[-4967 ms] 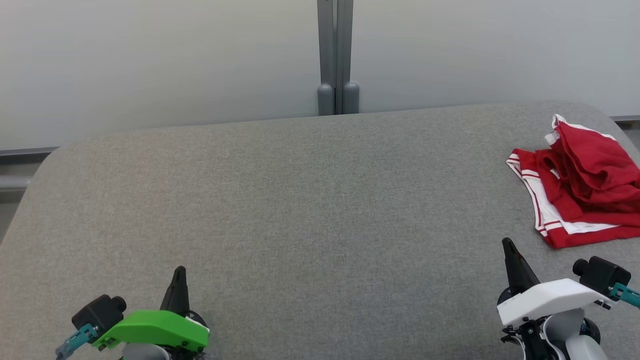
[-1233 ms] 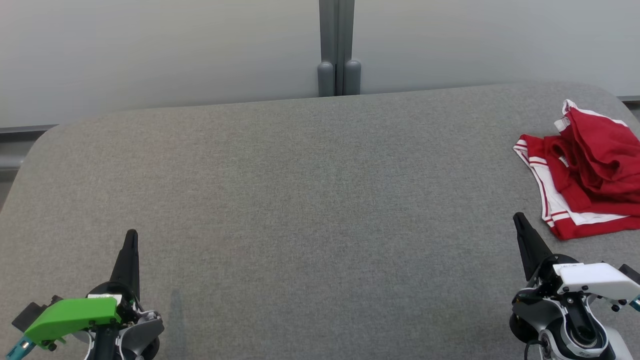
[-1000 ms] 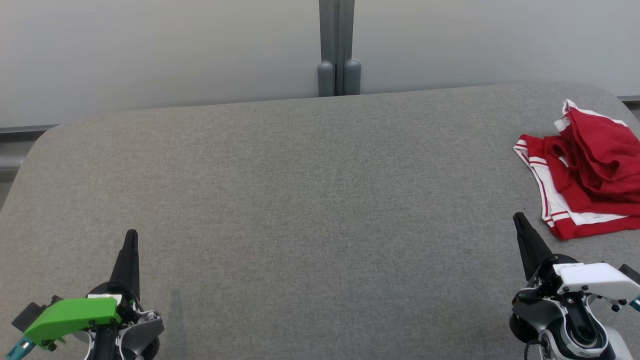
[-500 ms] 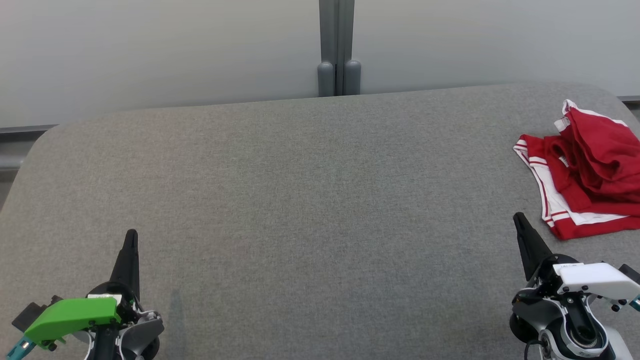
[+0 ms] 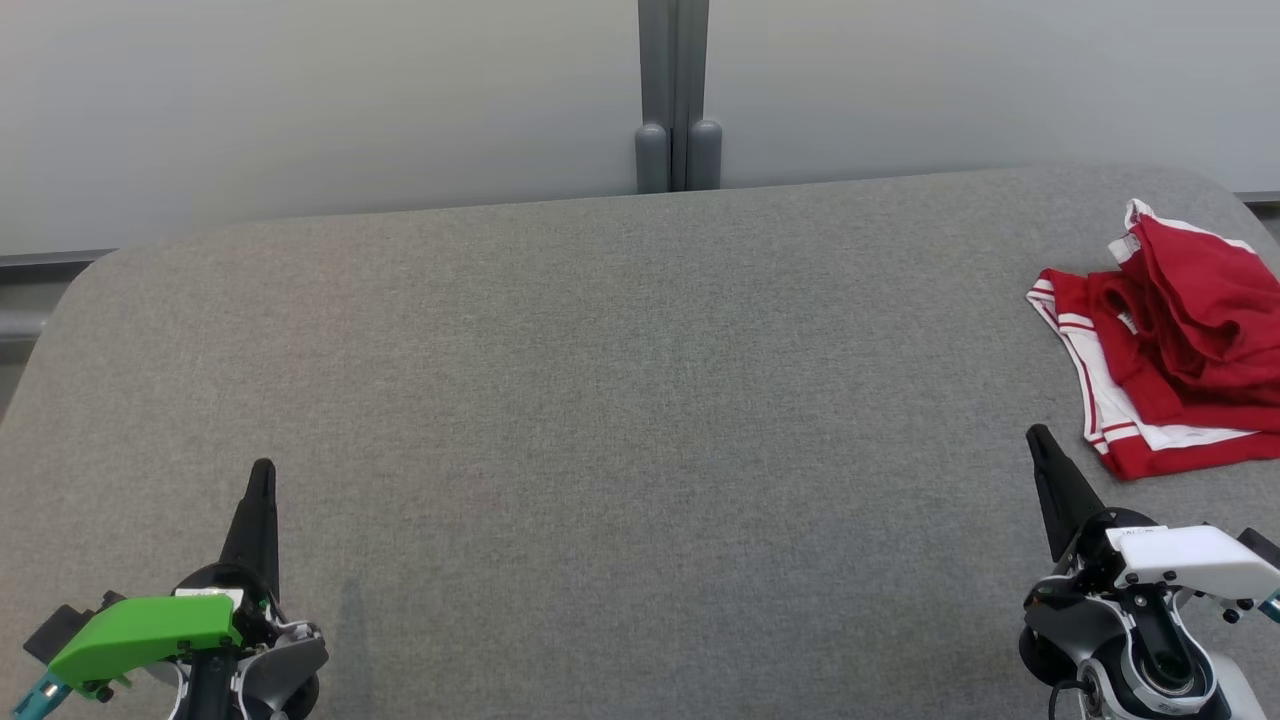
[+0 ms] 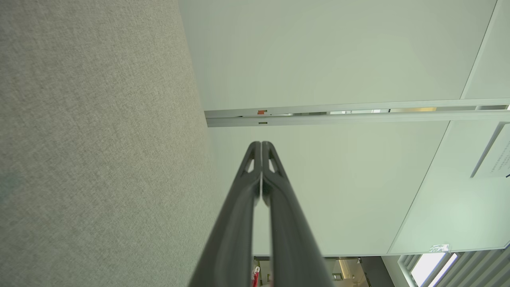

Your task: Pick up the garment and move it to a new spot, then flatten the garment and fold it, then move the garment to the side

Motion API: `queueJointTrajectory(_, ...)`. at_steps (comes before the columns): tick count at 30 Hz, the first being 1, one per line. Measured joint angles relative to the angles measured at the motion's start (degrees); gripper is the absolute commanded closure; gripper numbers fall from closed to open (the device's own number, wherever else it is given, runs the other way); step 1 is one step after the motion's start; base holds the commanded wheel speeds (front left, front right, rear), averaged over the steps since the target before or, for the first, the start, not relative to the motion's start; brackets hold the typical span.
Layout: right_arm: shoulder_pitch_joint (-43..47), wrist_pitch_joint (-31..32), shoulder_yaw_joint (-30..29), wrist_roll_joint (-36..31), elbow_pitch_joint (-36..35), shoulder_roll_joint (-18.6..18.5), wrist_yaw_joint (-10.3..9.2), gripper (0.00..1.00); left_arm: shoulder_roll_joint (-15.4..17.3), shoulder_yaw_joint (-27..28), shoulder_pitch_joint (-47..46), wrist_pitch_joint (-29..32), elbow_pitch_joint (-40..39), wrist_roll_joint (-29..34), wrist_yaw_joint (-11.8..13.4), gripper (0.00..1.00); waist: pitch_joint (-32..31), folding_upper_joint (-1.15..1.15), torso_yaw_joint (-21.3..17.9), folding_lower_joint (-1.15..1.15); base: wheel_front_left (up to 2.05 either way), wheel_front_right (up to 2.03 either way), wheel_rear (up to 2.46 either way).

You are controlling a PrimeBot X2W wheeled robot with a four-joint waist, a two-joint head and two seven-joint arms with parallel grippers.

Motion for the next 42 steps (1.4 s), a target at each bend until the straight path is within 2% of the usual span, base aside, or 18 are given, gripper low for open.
queueJointTrajectory(42, 0.0, 0.0, 0.0, 0.0, 0.0, 0.0, 0.0, 1.0, 0.0, 0.0, 0.0, 0.1, 0.0, 0.0, 0.0, 1.0, 0.0, 0.0, 0.0, 0.0, 0.0, 0.0, 0.0)
